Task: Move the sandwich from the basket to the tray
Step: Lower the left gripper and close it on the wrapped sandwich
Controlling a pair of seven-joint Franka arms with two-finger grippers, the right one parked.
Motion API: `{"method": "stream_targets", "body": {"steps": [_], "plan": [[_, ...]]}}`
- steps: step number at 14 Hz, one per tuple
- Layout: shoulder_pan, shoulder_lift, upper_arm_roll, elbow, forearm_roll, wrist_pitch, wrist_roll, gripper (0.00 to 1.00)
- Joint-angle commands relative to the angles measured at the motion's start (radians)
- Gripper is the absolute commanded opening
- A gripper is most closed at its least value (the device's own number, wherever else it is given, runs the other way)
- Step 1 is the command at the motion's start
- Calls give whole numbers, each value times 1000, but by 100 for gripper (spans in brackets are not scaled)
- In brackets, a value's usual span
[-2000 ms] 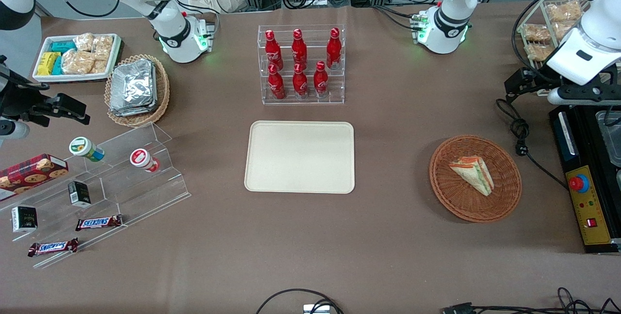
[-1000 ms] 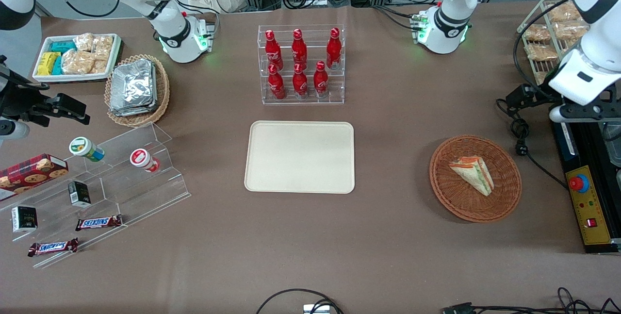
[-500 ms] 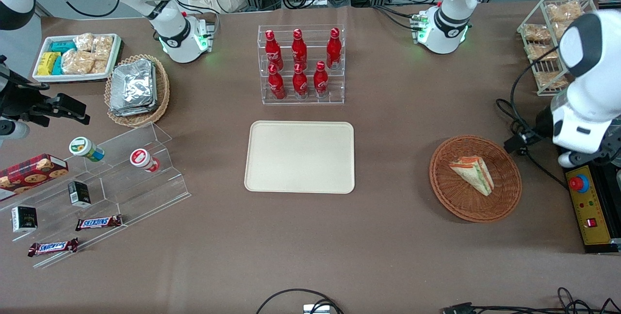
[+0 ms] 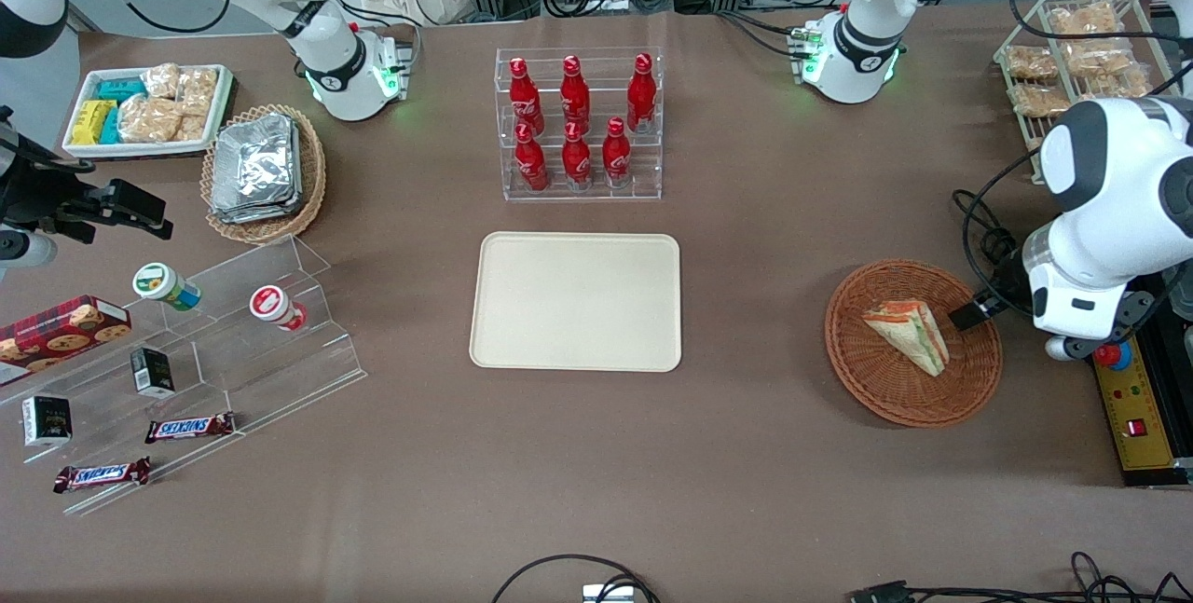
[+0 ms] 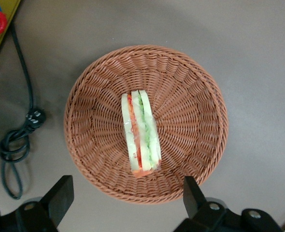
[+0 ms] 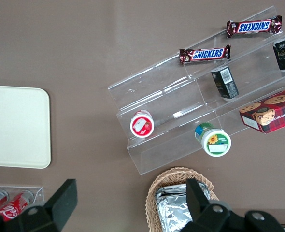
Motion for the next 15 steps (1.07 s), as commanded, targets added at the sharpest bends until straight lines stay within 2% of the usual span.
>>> {"method": "stream_targets", "body": {"steps": [1, 15], "plan": [[2, 1, -4, -77, 15, 88, -63, 100], [0, 144, -4, -176, 15, 361, -119, 100]]}}
